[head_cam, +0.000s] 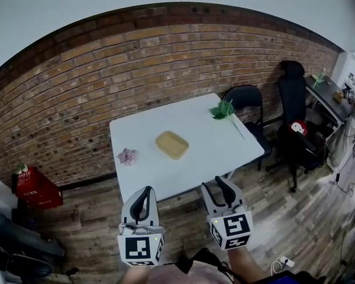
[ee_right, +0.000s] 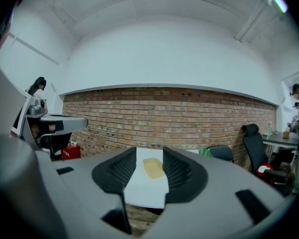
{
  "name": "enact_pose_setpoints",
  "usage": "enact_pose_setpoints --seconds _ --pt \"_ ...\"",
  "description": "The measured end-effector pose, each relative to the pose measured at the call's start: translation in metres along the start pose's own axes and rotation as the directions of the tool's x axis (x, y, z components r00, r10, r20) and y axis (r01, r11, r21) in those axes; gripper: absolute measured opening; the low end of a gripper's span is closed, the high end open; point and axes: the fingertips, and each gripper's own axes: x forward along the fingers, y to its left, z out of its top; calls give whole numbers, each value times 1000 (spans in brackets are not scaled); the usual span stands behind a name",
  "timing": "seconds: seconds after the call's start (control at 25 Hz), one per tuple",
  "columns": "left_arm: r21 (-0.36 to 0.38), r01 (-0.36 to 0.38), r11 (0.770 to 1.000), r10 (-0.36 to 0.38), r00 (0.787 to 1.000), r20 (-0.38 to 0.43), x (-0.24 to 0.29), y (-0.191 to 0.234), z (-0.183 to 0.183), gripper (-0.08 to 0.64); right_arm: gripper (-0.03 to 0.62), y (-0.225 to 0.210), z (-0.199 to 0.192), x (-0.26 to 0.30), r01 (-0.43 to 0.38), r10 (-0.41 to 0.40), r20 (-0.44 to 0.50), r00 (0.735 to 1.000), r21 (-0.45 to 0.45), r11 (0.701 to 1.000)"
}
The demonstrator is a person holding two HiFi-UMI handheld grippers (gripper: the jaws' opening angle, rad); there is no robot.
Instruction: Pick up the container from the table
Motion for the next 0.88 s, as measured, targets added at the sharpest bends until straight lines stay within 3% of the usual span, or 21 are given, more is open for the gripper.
enact_pose_setpoints --seconds 0.52,0.88 --pt "13 -13 1000 14 998 -68 71 7 -32 9 169 -44 -14 69 -15 16 -24 1000 26 1000" --pt "37 -73 997 78 987 -141 159 26 -53 9 169 -88 -30 162 -91 95 -73 993 56 994"
